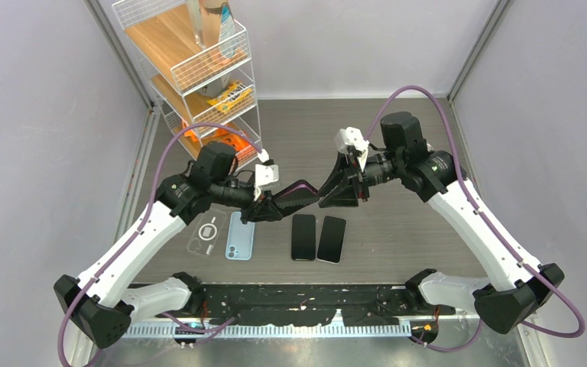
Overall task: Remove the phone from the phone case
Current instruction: Remove the phone case from the phone.
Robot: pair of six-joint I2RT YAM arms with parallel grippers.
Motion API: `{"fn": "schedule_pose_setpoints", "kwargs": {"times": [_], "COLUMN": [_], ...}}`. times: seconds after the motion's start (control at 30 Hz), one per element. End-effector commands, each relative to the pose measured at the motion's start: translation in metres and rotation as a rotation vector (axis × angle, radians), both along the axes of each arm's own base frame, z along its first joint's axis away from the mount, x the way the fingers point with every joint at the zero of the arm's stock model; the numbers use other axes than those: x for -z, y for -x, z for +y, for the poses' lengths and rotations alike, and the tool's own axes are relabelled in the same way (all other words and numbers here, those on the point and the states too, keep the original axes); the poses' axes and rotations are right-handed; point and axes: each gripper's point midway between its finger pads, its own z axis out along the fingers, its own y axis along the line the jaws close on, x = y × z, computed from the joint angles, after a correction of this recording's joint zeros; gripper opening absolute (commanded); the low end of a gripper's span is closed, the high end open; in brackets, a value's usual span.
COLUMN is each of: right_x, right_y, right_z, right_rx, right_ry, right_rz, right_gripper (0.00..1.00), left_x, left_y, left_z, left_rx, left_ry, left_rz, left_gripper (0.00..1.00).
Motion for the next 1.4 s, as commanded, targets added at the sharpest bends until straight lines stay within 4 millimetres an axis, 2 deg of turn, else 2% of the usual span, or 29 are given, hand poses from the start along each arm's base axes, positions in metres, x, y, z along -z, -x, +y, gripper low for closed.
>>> {"fn": "schedule_pose_setpoints", "kwargs": {"times": [0.0,1.37], "right_x": [-0.022,-0.003], "right_y": [0.0,-0.005], "right_z": [-0.003,0.0], "right_rx": [0.008,0.013], "right_ry": [-0.035,-0.028], "right_rz": [-0.078,-0.016], "right_gripper": [0.36,0.36], "left_x": [-0.022,-0.033], "left_y": [-0.001,-0.001], "left_z": [-0.008,-0.016], "left_rx": [0.046,0.057], "left_ry": [0.08,0.114], "left_rz": [-0.098,-0.087], "left_gripper": [0.0,0.0]}}
